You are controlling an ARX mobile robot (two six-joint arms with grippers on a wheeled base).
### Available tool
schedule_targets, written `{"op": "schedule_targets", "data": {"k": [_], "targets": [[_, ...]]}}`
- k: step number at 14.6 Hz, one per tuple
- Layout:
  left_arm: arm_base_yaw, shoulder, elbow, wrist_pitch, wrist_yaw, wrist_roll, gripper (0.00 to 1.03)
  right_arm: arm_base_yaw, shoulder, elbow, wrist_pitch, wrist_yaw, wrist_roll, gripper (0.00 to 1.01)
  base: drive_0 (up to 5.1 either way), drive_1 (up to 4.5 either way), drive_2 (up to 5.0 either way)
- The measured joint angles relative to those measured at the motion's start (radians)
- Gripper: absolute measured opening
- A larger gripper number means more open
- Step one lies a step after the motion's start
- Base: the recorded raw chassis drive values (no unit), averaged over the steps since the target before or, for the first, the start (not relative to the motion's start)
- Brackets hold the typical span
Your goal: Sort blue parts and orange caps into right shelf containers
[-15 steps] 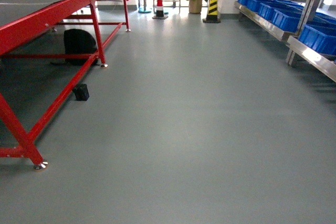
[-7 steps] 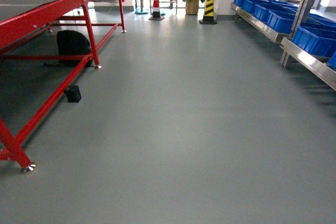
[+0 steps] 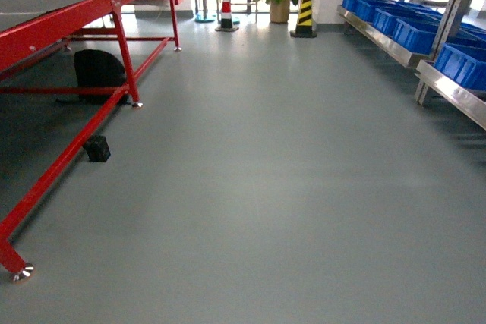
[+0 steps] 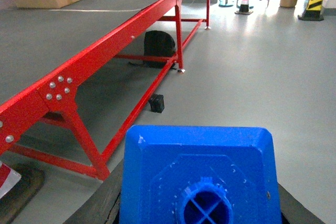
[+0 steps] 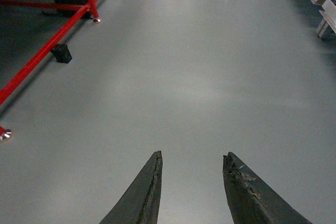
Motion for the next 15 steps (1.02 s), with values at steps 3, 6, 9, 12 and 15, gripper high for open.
{"op": "schedule_targets", "data": {"k": [3, 6, 9, 12, 15], "targets": [[0.0, 0.001, 0.0, 0.0, -0.001, 0.0, 0.44, 0.0, 0.0, 0.0, 0.004, 0.0, 0.0, 0.34, 0.0, 4.03, -3.9], [0.0, 0.001, 0.0, -0.001, 0.0, 0.0, 0.44, 0.0, 0.003, 0.0, 0.004, 0.0, 0.0, 0.34, 0.0, 4.0, -4.0], [0.0, 0.002, 0.0, 0.005, -0.003, 0.0, 0.44, 0.0, 0.004, 0.0, 0.002, 0.001, 0.0, 0.34, 0.0, 4.0, -4.0], [0.0, 0.002, 0.0, 0.0, -0.002, 0.0, 0.44, 0.0, 0.004, 0.0, 0.001, 0.0, 0.0, 0.34, 0.0, 4.03, -3.9], [0.0, 0.002, 0.0, 0.002, -0.002, 0.0, 0.44, 0.0, 0.004, 0.0, 0.0, -0.003, 0.0, 0.34, 0.1, 4.09, -3.9]]}}
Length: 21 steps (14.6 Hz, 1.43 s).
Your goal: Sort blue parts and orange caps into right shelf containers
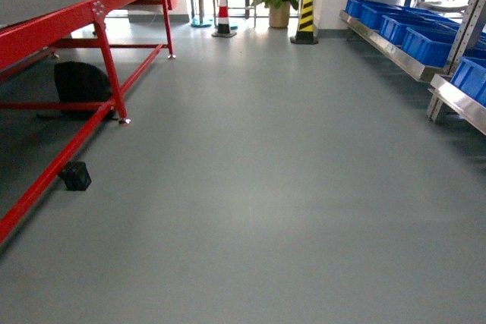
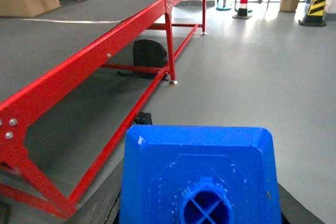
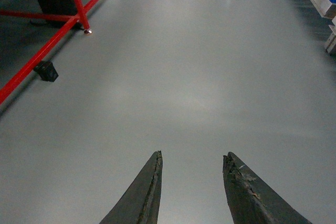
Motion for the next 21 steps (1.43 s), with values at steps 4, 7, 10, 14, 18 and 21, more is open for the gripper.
{"op": "schedule_targets", "data": {"k": [4, 7, 10, 14, 18, 21], "targets": [[0.0, 0.0, 0.0, -0.002, 0.0, 0.0, 0.44, 0.0, 0.0, 0.0, 0.0, 0.0, 0.0, 0.34, 0.1, 4.11, -3.8], [0.0, 0.0, 0.0, 0.0, 0.0, 0.0, 0.44, 0.0, 0.0, 0.0, 0.005, 0.001, 0.0, 0.34, 0.0, 3.96, -3.9], [-0.003, 0.0, 0.0, 0.004, 0.003, 0.0, 0.44, 0.0, 0.0, 0.0, -0.002, 0.001, 0.0, 0.34, 0.0, 3.93, -3.9], [0.0, 0.0, 0.0, -0.003, 0.0, 0.0, 0.44, 0.0, 0.0, 0.0, 0.002, 0.0, 0.0, 0.34, -0.1, 3.85, -4.0], [0.0, 0.001, 0.0, -0.006, 0.002, 0.0, 0.44, 0.0, 0.0, 0.0, 0.002, 0.003, 0.0, 0.34, 0.0, 3.9, -4.0], [-0.002, 0.0, 0.0, -0.002, 0.002, 0.0, 0.44, 0.0, -0.001, 0.0, 0.005, 0.0, 0.0, 0.34, 0.0, 3.94, -3.9]]}}
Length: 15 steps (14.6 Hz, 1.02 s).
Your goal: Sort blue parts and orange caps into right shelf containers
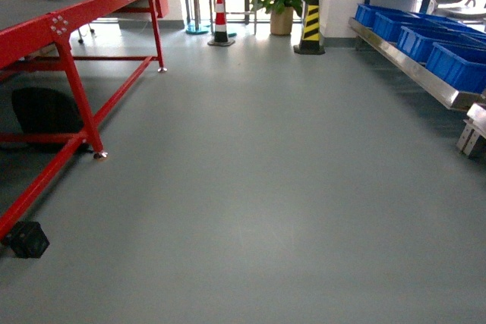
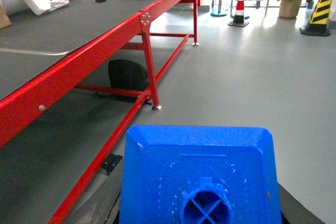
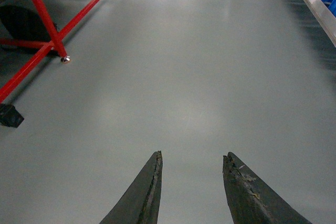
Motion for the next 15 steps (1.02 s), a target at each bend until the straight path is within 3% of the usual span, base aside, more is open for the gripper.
{"op": "schedule_targets", "data": {"k": [15], "targets": [[0.002, 0.0, 0.0, 0.003, 0.0, 0.0, 0.44, 0.0, 0.001, 0.0, -0.005, 0.0, 0.0, 0.34, 0.0, 3.93, -3.9]]}}
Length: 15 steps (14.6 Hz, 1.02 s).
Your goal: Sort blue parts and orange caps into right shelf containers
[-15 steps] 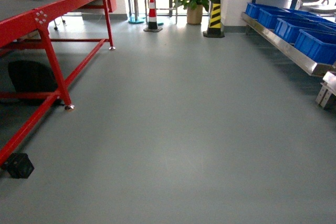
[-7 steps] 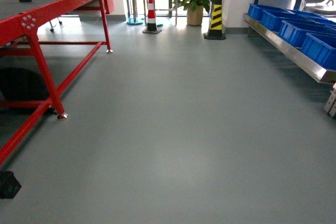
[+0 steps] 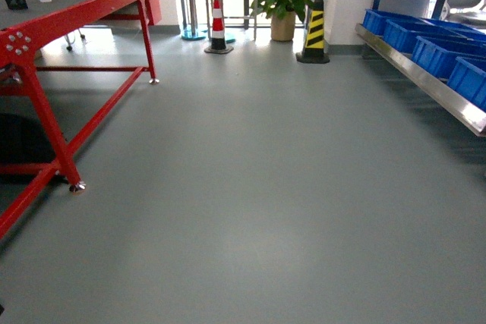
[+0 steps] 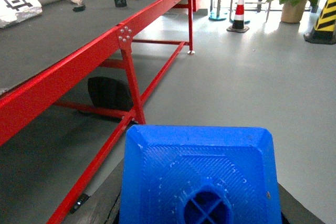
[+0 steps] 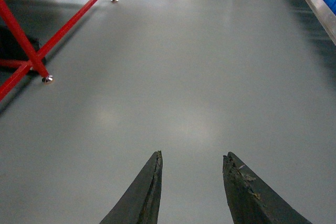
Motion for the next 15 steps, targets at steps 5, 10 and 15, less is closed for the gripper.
{"op": "schedule_targets", "data": {"k": [5, 10, 15], "targets": [[0.0, 0.0, 0.0, -0.001, -0.001, 0.0, 0.44, 0.0, 0.0, 0.0, 0.002, 0.0, 0.0, 0.34, 0.0, 3.95, -3.9], [-0.002, 0.0, 0.0, -0.006, 0.001, 0.0, 0.44, 0.0, 0.0, 0.0, 0.002, 0.002, 0.0, 0.34, 0.1, 3.99, -3.8], [-0.002, 0.0, 0.0, 0.001, 0.0, 0.0, 0.44, 0.0, 0.0, 0.0, -0.001, 0.001, 0.0, 0.34, 0.0, 3.97, -3.9]]}}
